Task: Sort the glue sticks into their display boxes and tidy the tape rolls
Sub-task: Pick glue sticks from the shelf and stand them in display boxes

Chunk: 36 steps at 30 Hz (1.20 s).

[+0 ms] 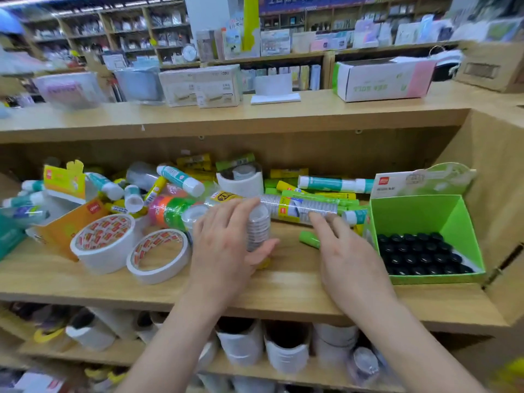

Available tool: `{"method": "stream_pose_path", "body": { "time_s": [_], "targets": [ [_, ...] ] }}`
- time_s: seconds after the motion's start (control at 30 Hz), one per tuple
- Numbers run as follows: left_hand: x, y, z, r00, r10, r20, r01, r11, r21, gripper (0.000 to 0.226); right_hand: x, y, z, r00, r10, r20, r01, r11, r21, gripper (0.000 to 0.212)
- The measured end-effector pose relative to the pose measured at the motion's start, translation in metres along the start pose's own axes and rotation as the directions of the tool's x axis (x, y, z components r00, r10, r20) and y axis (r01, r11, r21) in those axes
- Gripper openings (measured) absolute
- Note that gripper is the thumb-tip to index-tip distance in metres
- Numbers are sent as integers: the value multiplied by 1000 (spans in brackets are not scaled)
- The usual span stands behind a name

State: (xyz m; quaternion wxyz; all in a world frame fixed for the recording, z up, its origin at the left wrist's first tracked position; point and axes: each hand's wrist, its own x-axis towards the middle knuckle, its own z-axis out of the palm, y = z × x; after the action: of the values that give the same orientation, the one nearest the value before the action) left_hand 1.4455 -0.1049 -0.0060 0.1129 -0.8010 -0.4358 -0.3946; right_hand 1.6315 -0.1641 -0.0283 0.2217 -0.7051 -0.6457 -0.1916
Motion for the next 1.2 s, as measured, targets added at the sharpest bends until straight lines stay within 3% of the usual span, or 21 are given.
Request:
{"method": "stream_pose_path", "body": {
  "time_s": [0.2, 0.33, 0.5, 0.67, 0.77, 0.87, 1.0, 1.2],
  "targets": [
    [-12, 2, 3, 995, -25, -95, 30, 998, 48, 65, -2, 6, 6, 993, -78, -89, 87, 992, 97, 63],
    [-11, 4, 1, 997, -24, -77, 30, 996, 83, 67, -3, 8, 5, 993, -85, -87, 100, 978, 186, 72],
    [-10, 10, -10, 997, 24, -78, -20, 998, 59, 66, -6, 8, -3, 982, -152, -111, 186, 868, 460, 89],
    [-9, 52, -17, 948, 261, -181, -273, 961, -43, 25, -16, 24, -32, 925, 57, -377, 205, 759, 618, 52],
    [3, 81, 5, 929, 371, -21, -370, 919, -137, 19, -28, 47, -47, 876, 239, -419, 99, 762, 640, 49],
    [28, 96, 39, 897, 413, 159, -408, 911, -62, 14, -38, 65, -48, 849, 372, -376, -60, 774, 630, 53],
    [60, 106, 64, 890, 342, 302, -383, 920, 84, 20, -46, 72, -37, 862, 414, -292, -151, 760, 632, 56],
    [77, 103, 83, 747, 291, 597, -346, 938, -25, 37, -48, 76, -33, 871, 423, -248, -200, 768, 609, 50]
  ]
}}
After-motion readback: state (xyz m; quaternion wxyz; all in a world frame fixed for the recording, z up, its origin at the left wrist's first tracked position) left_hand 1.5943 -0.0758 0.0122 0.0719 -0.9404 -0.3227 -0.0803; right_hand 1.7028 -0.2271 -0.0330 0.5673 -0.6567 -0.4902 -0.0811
